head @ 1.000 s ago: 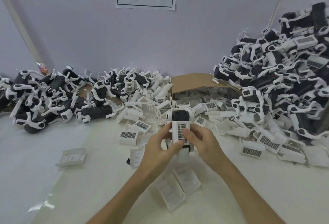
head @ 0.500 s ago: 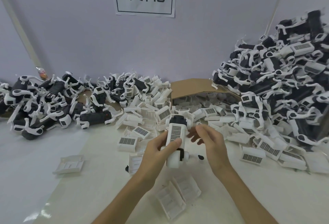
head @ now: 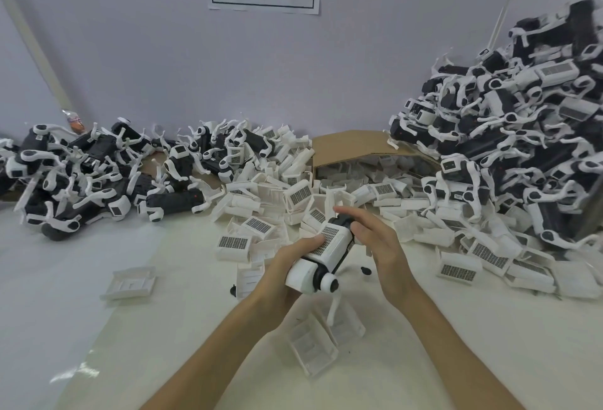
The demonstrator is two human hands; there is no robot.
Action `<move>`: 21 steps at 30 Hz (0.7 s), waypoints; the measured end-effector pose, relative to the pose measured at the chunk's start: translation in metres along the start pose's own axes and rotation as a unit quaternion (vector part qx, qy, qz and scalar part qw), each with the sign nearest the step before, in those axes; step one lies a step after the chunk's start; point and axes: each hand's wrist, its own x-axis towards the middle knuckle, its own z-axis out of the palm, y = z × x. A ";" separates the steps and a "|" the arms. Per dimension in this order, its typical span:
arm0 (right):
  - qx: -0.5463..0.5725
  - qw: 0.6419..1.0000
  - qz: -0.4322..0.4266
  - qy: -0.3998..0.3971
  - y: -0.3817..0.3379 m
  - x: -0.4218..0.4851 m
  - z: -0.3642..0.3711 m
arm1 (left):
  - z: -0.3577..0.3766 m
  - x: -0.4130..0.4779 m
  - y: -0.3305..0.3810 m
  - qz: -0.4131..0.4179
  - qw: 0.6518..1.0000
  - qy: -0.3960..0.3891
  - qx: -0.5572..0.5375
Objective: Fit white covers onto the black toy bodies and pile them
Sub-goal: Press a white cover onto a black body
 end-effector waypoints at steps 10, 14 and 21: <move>0.020 0.999 0.035 0.023 0.002 0.003 0.002 | -0.004 0.006 0.002 0.012 0.989 0.032 -0.142; 0.078 0.992 0.094 -0.003 0.002 0.003 0.002 | -0.010 0.009 0.003 0.055 0.977 0.047 -0.202; 0.197 0.969 0.144 -0.029 0.003 0.004 0.000 | -0.013 0.007 0.002 0.055 0.973 0.041 -0.222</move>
